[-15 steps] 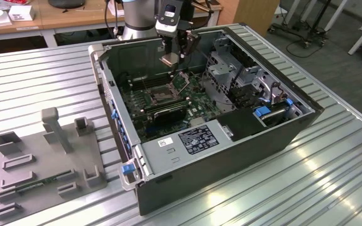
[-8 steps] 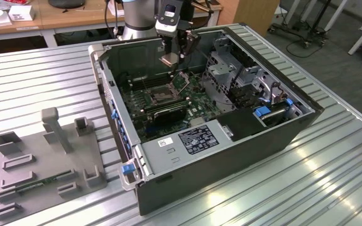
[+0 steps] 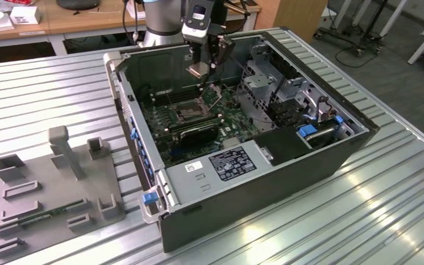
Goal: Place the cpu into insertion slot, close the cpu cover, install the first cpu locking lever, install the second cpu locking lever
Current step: 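Place the cpu into insertion slot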
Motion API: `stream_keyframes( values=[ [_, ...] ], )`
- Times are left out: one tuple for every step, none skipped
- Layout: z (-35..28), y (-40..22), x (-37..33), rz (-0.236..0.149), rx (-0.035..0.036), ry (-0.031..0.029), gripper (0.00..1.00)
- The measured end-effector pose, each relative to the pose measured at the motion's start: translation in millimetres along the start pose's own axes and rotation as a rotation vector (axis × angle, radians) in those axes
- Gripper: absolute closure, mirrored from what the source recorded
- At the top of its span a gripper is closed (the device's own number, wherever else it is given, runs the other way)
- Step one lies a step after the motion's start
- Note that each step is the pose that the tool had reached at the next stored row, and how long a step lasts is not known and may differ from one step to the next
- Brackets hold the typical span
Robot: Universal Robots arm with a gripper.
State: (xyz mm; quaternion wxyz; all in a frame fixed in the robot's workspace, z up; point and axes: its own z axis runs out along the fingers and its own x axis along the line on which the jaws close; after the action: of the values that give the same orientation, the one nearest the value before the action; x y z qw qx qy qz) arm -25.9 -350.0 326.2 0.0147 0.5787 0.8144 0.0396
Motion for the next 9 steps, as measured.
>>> stream_keyframes(
  values=[
    [0.0,0.0,0.0,0.0,0.0001,0.0,0.46],
    [0.0,0.0,0.0,0.0,0.0002,0.0,0.46],
    [0.0,0.0,0.0,0.001,0.0001,0.0,0.46],
    [0.0,0.0,0.0,0.003,0.0001,-0.0001,0.46],
    [0.1,0.0,0.0,0.008,-0.0001,-0.0005,0.46],
    [0.2,0.0,0.0,0.015,-0.0003,-0.001,0.46],
    [0.2,0.0,0.0,0.023,-0.0004,-0.0018,0.46],
    [0.2,0.0,0.0,0.033,-0.0006,-0.0026,0.46],
    [0.3,0.0,0.0,0.044,-0.0009,-0.0035,0.46]
  ],
)
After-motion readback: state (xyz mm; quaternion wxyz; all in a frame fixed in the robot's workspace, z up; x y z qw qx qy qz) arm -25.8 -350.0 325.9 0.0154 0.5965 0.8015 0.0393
